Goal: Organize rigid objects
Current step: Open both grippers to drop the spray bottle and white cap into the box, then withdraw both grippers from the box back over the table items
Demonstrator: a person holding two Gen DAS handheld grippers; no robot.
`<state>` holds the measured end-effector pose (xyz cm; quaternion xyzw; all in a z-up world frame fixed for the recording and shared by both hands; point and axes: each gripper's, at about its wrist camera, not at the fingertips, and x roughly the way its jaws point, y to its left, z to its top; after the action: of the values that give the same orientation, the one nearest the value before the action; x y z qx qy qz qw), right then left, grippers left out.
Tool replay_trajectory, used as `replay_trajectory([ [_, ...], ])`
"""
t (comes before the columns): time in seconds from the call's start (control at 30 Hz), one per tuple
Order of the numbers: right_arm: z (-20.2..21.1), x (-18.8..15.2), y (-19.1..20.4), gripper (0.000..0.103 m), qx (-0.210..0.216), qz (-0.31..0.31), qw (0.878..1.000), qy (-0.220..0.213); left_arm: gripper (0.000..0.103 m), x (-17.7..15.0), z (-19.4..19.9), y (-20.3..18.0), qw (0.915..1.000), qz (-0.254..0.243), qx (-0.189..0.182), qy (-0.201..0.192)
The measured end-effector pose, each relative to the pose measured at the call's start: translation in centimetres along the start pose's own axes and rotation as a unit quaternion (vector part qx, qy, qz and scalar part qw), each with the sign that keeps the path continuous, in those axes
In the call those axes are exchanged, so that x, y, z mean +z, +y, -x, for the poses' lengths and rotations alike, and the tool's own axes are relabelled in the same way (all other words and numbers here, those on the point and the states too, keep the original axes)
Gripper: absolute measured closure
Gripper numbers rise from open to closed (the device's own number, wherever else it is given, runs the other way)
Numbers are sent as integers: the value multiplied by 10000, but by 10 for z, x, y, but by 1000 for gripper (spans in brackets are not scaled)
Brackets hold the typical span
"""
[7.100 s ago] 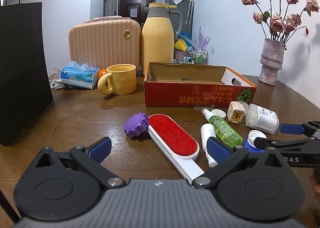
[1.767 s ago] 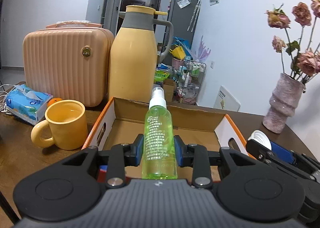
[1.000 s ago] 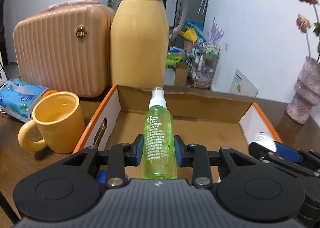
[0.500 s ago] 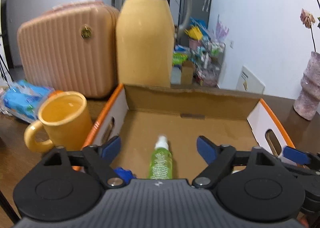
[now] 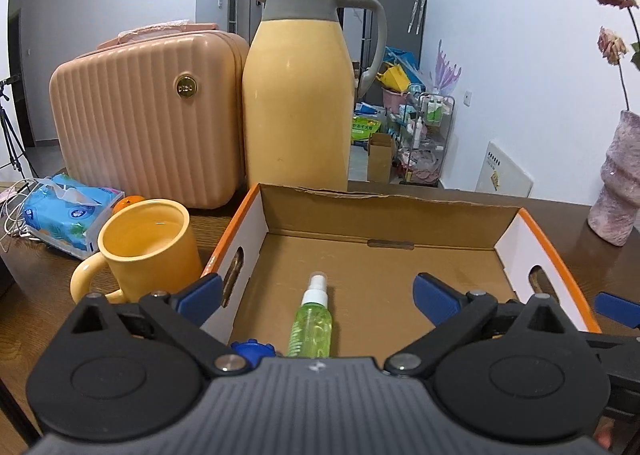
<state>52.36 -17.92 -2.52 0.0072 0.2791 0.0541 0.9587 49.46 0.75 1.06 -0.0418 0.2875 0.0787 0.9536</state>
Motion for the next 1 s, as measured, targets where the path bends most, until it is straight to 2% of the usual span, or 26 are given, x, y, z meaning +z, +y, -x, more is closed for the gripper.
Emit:
replay_trajectory([
  [0.57,68,-12,-8,0,139,114,9980,-600,0,-13,58,22,9991,59,-152,-391],
  [1.0,128,-41,-7,0,281,145,9955,-889,0,-35,105,37,9984,58,-271,-496],
])
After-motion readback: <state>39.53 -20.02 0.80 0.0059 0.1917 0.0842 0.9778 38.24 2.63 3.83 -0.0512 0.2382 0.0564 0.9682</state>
